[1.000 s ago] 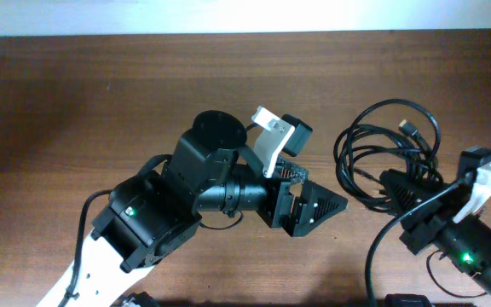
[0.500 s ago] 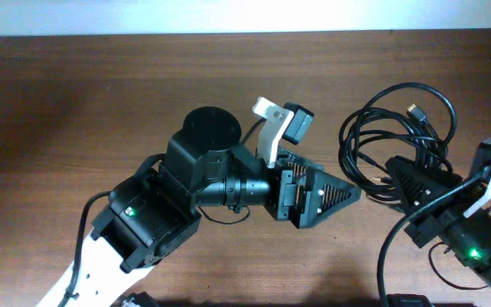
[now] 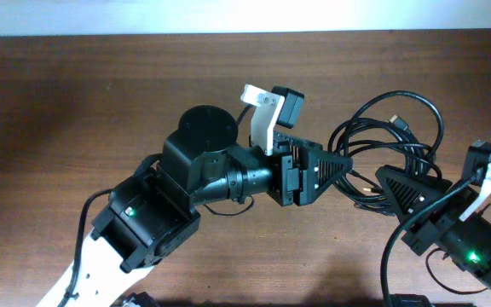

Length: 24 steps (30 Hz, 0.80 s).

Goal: Untangle cables

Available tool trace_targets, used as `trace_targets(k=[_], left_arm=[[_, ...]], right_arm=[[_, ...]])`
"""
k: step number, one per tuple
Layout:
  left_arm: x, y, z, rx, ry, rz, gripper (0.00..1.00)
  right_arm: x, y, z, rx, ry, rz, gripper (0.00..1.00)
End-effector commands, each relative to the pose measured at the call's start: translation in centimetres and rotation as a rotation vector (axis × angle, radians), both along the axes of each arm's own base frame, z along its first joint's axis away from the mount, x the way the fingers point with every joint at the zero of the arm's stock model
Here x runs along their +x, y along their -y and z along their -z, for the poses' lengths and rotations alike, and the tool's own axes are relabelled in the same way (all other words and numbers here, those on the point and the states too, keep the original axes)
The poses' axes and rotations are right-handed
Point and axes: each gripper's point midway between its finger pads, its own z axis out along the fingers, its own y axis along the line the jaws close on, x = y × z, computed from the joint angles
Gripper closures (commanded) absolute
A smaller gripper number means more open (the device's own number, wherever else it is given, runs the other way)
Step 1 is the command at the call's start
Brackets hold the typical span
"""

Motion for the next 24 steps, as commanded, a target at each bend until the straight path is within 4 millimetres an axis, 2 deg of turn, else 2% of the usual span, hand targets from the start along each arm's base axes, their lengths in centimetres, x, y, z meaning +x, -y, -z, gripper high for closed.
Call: trace_targets(k=[1, 5, 8, 11, 16, 17, 19, 24], left_arm=[[0.0, -0.2, -2.6, -0.061, 0.075, -0.011, 0.29], [0.1, -0.2, -2.6, -0.062, 0.079, -0.019, 0.31], [0.2, -0.2, -2.6, -0.061, 0.078, -0.018, 0.4], [0.1, -0.2, -2.6, -0.05, 0.114, -0.011, 0.55], [0.1, -0.2, -2.6, -0.049, 0.12, -0.009, 0.63], [0.1, -0.2, -2.6, -0.049, 0.12, -0.009, 0.69], [0.1, -0.2, -2.6, -0.049, 0.119, -0.009, 0.98], [0.1, -0.2, -2.6, -0.049, 0.119, -0.009, 1.0]], right_arm=[[-0.4, -0.2, -0.4, -0.016, 0.027, -0.019, 0.96], [-0.7, -0.4, 0.0, -0.034, 0.026, -0.038, 0.96], [-0.9, -0.7, 0.0, -0.03, 0.025, -0.058, 0.96], [-1.2, -0.9, -0.1, -0.025, 0.026, -0.079, 0.96], [-1.6, -1.4, -0.1, -0.035, 0.041, -0.118, 0.96], [-1.6, -1.4, -0.1, -0.035, 0.04, -0.118, 0.96], [-1.6, -1.4, 0.1, -0.035, 0.034, -0.118, 0.96], [-1.7, -1.4, 0.3, -0.033, 0.021, -0.118, 0.96]])
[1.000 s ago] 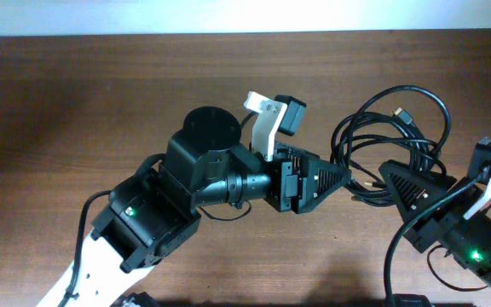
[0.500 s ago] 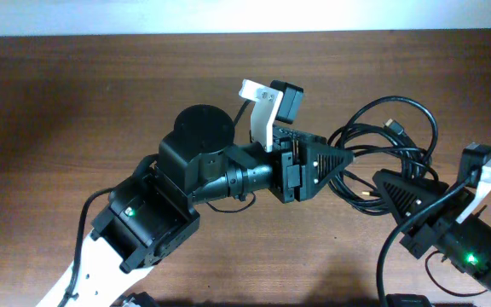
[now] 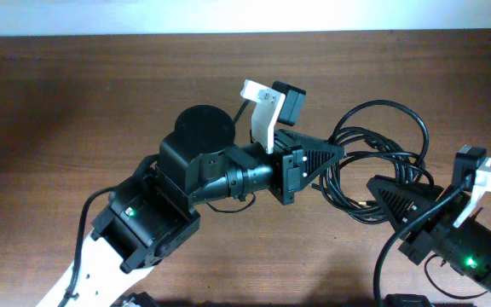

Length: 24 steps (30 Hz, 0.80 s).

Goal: Untangle cables

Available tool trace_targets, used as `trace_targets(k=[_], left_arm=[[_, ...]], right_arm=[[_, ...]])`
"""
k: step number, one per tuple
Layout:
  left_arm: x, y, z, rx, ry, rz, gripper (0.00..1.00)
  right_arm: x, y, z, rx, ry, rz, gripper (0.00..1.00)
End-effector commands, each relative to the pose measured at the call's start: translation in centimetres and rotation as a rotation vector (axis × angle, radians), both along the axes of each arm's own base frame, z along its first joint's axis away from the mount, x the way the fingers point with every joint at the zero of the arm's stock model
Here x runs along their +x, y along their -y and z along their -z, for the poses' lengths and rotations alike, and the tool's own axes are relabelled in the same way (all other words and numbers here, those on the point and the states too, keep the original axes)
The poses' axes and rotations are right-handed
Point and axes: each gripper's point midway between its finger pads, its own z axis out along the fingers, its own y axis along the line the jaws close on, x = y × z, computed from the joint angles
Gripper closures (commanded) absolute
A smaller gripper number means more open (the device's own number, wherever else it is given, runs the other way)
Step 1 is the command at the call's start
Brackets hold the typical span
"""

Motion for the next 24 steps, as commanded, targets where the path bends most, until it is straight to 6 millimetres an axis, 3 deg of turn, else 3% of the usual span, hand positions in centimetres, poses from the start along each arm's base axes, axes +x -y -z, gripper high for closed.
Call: trace_targets(k=[1, 2, 3, 7, 14, 16, 19, 21, 24], left_arm=[[-0.3, -0.3, -1.3, -0.023, 0.03, -0.003, 1.0], [-0.3, -0.3, -1.3, -0.022, 0.03, -0.004, 1.0], [-0.3, -0.3, -1.3, -0.022, 0.03, -0.004, 1.0], [-0.3, -0.3, -1.3, -0.022, 0.031, -0.004, 1.0], [0.1, -0.5, -1.1, 0.032, 0.166, -0.004, 1.0], [0.2, -0.5, -1.1, 0.06, 0.249, 0.006, 1.0], [2.1, -1.6, -0.1, 0.13, 0.255, -0.113, 1.0], [3.6, -2.7, 1.0, 0.191, 0.241, -0.212, 1.0], [4.0, -3.2, 1.5, 0.224, 0.247, -0.243, 1.0]], right_arm=[[-0.5, -0.3, -0.4, -0.009, 0.027, -0.029, 0.96], [-0.5, -0.3, -0.4, -0.009, 0.027, -0.028, 0.85], [-0.5, -0.3, -0.4, -0.009, 0.027, -0.027, 0.68], [-0.5, -0.3, -0.4, -0.01, 0.027, -0.025, 0.41], [-0.6, -0.3, 0.2, -0.008, -0.003, -0.024, 0.37], [-0.3, 0.2, 0.8, -0.009, -0.041, 0.016, 0.28], [0.1, 1.1, 2.3, 0.005, -0.137, 0.092, 0.22], [0.0, 0.9, 2.2, 0.05, -0.178, 0.092, 0.21], [-0.6, 0.2, 2.0, 0.101, -0.217, 0.05, 0.14]])
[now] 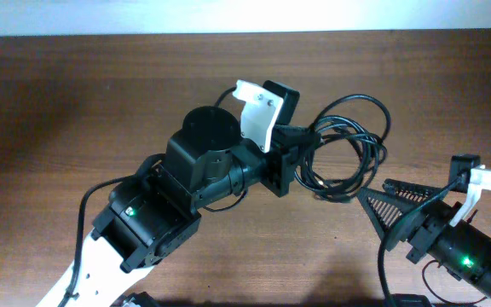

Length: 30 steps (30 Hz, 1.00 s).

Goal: Untangle cables

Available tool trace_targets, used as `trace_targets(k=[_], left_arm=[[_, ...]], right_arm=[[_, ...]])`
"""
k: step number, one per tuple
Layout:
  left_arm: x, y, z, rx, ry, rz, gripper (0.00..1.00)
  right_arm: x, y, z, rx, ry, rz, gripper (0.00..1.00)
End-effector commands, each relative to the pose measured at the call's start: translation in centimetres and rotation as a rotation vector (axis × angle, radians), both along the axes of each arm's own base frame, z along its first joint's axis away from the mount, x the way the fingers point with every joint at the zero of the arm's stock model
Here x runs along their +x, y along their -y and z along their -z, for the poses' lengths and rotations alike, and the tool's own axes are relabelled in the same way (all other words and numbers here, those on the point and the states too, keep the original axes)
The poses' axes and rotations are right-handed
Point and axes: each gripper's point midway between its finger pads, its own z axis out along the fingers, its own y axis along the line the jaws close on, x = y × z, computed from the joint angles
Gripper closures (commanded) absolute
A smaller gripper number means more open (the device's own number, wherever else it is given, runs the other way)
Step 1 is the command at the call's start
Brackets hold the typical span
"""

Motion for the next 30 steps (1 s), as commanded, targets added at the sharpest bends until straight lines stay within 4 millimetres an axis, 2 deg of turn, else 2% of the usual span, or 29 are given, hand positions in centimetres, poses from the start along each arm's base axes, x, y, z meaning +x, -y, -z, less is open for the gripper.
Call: trace_targets(k=[1, 2, 3, 7, 10, 12, 20, 23, 25, 28, 30], left_arm=[[0.9, -1.1, -1.2, 0.013, 0.07, -0.071, 1.0], [0.8, -1.0, -1.3, 0.012, 0.07, -0.069, 1.0], [0.7, -0.9, -1.2, 0.012, 0.068, -0.061, 1.0], [-1.4, 0.7, -1.3, -0.001, 0.059, 0.034, 1.0], [-2.2, 1.5, -1.2, -0.001, 0.059, 0.061, 1.0], [-2.3, 1.5, -1.2, -0.003, 0.058, 0.067, 1.0], [-5.1, 3.4, -2.5, -0.059, 0.073, 0.203, 1.0], [-4.8, 3.3, -2.5, -0.056, 0.076, 0.186, 1.0], [-3.5, 2.7, -2.3, -0.036, 0.089, 0.106, 1.0], [-0.7, 0.6, -1.0, 0.046, 0.099, -0.089, 1.0], [-0.1, 0.0, -1.0, 0.056, 0.109, -0.134, 1.0]], right_arm=[[-0.9, -0.9, -0.8, 0.072, -0.028, -0.049, 0.07], [-1.2, -1.2, -1.2, 0.08, -0.013, -0.077, 0.02], [-1.3, -1.4, -1.7, 0.084, 0.01, -0.098, 0.01], [-1.4, -1.9, -3.3, 0.095, 0.087, -0.14, 0.01], [-1.5, -2.0, -3.6, 0.097, 0.097, -0.147, 0.0], [-1.5, -1.9, -3.6, 0.097, 0.097, -0.146, 0.09], [-1.4, -1.9, -3.5, 0.077, 0.115, -0.143, 0.14], [-1.4, -1.9, -3.5, 0.078, 0.112, -0.144, 0.15], [-1.8, -2.2, -3.5, 0.082, 0.113, -0.171, 0.13], [-2.4, -2.6, -3.3, 0.049, 0.147, -0.225, 0.12], [-2.3, -2.5, -2.8, 0.029, 0.143, -0.216, 0.12]])
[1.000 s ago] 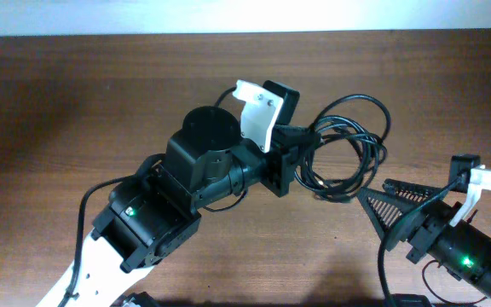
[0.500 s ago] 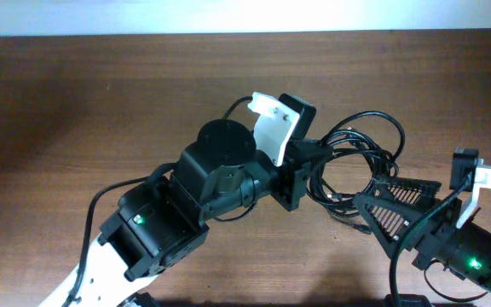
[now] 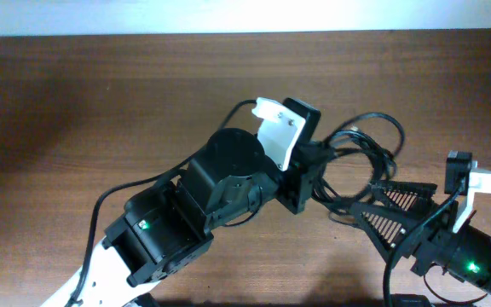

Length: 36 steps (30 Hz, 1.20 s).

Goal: Untangle cables

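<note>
A bundle of black cables (image 3: 366, 147) lies in tangled loops right of centre on the brown table (image 3: 75, 94). My left gripper (image 3: 316, 164) points right at the bundle's left side. Its fingers are foreshortened under the white wrist mount and appear shut on the cables. Coming in from the lower right, my right gripper (image 3: 361, 199) is open. Its ribbed triangular fingers (image 3: 403, 186) are spread wide, and the tips reach the lower edge of the loops. Which strands cross which is hard to make out.
The left arm's black body (image 3: 220, 183) fills the middle and lower left of the table. A cable from the right arm (image 3: 388, 269) hangs at the bottom right. The table's far edge meets a pale wall (image 3: 245, 15).
My left gripper has moved right and slightly down, and the cable bundle has moved with it. The right gripper's fingers stand wider apart and now reach the loops' lower edge.
First the bundle lay at the right, my left gripper at its left side and the right gripper's tips in its lower part. Then the left gripper was further left with the loops, and the right gripper stood apart and open. Now the two meet again.
</note>
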Available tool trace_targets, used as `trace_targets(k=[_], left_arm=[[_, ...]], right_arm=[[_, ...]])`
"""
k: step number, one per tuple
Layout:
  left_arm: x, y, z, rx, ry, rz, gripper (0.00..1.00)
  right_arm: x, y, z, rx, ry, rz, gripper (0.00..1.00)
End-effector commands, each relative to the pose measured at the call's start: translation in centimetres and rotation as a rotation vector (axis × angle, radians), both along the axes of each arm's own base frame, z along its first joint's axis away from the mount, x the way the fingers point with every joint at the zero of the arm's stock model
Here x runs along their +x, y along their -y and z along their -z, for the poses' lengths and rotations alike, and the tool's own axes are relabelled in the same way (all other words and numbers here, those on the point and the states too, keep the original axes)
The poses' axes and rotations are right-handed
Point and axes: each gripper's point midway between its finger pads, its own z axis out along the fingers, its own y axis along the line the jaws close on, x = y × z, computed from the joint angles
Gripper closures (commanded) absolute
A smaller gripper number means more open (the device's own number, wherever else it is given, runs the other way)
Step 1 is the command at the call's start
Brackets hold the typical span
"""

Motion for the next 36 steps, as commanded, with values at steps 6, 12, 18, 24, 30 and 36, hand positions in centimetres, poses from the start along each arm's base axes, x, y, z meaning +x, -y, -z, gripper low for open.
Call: trace_targets(k=[6, 12, 18, 24, 30, 36], left_arm=[[1.3, -4.0, -3.5, -0.046, 0.097, -0.202, 1.0], [-2.0, -3.3, -5.1, -0.134, 0.061, -0.042, 1.0], [-1.8, -1.5, -3.9, -0.121, 0.019, 0.011, 1.0], [-2.9, 0.1, -4.4, -0.16, 0.0, 0.105, 1.0], [-4.3, 1.6, -4.5, -0.175, -0.003, 0.166, 1.0], [-3.8, 1.5, -4.9, -0.184, 0.017, 0.144, 1.0]], right_arm=[[1.0, 1.6, 2.1, -0.093, -0.032, 0.119, 0.12], [1.6, 1.9, 2.5, -0.12, -0.028, 0.138, 0.12], [1.0, 0.9, 1.8, -0.093, -0.003, 0.063, 0.14], [1.0, 1.0, 1.8, -0.093, -0.004, 0.064, 0.24], [1.0, 1.0, 1.8, -0.094, -0.003, 0.065, 0.58], [1.0, 1.0, 1.8, -0.095, -0.004, 0.069, 0.96]])
